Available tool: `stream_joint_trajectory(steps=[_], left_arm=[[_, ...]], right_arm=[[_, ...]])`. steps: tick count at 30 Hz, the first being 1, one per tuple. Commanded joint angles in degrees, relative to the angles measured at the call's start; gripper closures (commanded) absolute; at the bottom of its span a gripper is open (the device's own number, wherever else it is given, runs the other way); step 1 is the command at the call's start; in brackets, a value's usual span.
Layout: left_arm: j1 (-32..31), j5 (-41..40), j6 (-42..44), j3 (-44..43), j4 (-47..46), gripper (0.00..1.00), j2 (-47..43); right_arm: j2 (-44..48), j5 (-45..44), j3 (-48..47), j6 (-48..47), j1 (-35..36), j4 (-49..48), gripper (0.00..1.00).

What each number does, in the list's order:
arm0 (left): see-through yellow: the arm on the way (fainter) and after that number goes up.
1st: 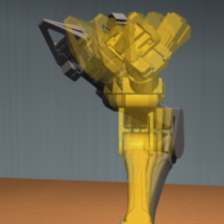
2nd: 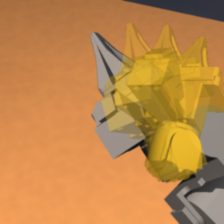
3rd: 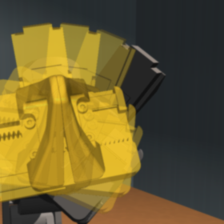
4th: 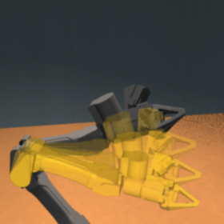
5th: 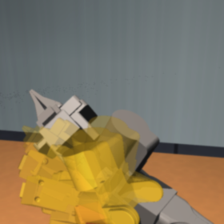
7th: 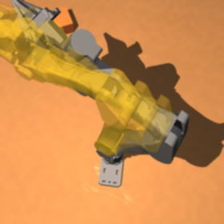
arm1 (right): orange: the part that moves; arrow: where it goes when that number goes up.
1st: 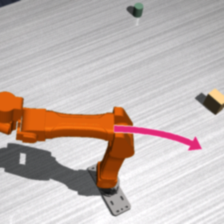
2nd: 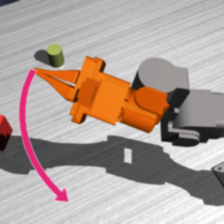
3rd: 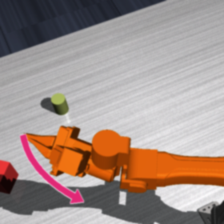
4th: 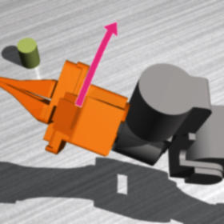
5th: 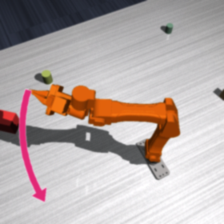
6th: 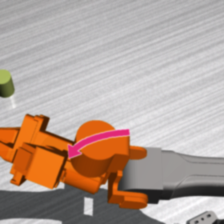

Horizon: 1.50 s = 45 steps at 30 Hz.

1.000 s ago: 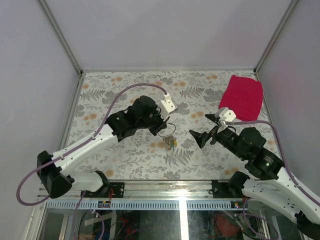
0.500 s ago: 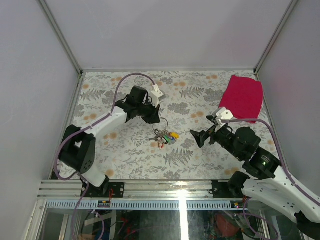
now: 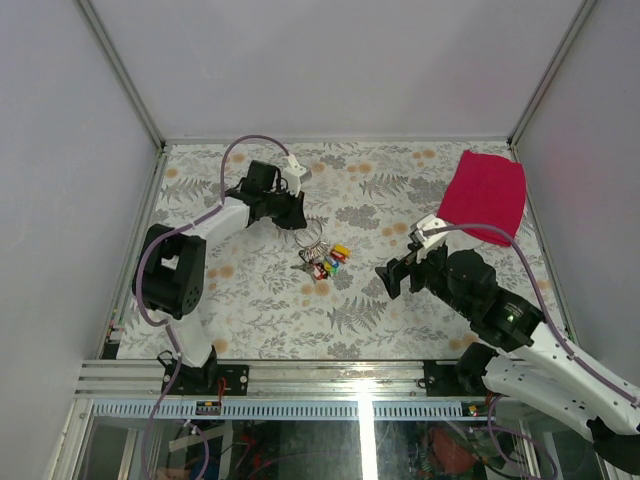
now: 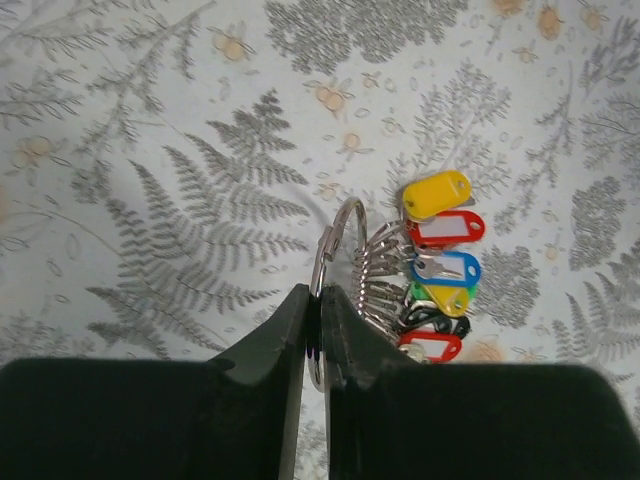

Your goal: Put the keys on the keyring

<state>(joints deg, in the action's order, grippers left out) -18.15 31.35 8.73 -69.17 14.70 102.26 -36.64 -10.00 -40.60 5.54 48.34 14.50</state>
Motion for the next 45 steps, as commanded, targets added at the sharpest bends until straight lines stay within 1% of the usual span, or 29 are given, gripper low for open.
stream_joint_trajectory(steps=[1,4,6,8,9,13,14,15,17,18,20,21,24,29,33,39,45], left_arm=[[2.0,1.2,-0.1,-3.8,-6.4,0.83,1.8],[3.1,1.2,-0.5,-5.5,-5.8,0.73,2.7],[4.0,2.4,-1.8,-5.4,-6.6,0.66,1.8],[4.3,2.2,-3.1,-5.1,-7.3,0.61,-0.1],[4.3,1.6,-3.6,-5.0,-7.3,0.59,-1.3],[4.6,-5.0,-8.0,-2.7,-8.0,0.51,-8.3],[4.7,-6.8,-9.5,-1.6,-8.5,0.44,-10.5],[4.8,-8.5,-10.9,-0.3,-9.1,0.39,-12.9],[4.8,-10.8,-13.0,2.9,-10.3,0.32,-18.1],[4.9,-11.6,-13.8,4.7,-10.9,0.21,-20.7],[5.0,-13.3,-15.0,7.7,-11.2,0.06,-26.1],[4.9,-14.6,-15.9,9.0,-11.0,0.01,-28.4],[4.9,-19.3,-18.2,11.0,-7.3,0.00,-35.4],[4.9,-27.9,-22.7,14.6,-1.3,0.00,-45.1],[4.9,-32.5,-26.4,19.2,1.3,0.00,-53.8],[4.9,-36.6,-29.6,28.2,0.0,0.00,-64.2],[4.9,-38.3,-31.0,31.5,-2.0,0.00,-68.0]], right_arm=[[-0.8,0.9,-2.3,3.8,0.1,0.6,0.01],[-1.2,1.6,-1.2,5.2,0.2,0.3,0.01],[-3.2,3.6,-2.5,5.0,0.1,2.6,0.01],[-6.0,3.4,-4.7,6.0,0.2,5.5,0.01],[-6.7,2.6,-5.2,6.7,0.1,6.0,0.01],[-5.9,-1.7,-4.0,8.5,0.2,2.5,0.01],[-5.7,-2.5,-4.0,8.4,0.2,2.1,0.01],[-5.5,-3.7,-4.2,8.4,0.1,1.9,0.01],[-5.2,-6.1,-4.8,8.4,0.2,1.9,0.01],[-4.9,-7.1,-5.1,8.1,0.2,1.9,0.01],[-4.0,-9.7,-5.4,7.5,0.2,1.6,0.01],[-3.5,-11.3,-5.6,7.3,0.1,1.5,0.01],[-1.4,-16.1,-6.4,7.2,0.2,1.7,0.01],[3.4,-20.2,-7.1,5.8,0.2,0.9,0.01],[6.9,-23.6,-6.6,5.8,0.1,1.9,0.01],[12.9,-27.0,-2.3,7.9,0.2,2.3,0.01],[14.5,-28.3,-0.9,9.6,0.2,3.0,0.01]])
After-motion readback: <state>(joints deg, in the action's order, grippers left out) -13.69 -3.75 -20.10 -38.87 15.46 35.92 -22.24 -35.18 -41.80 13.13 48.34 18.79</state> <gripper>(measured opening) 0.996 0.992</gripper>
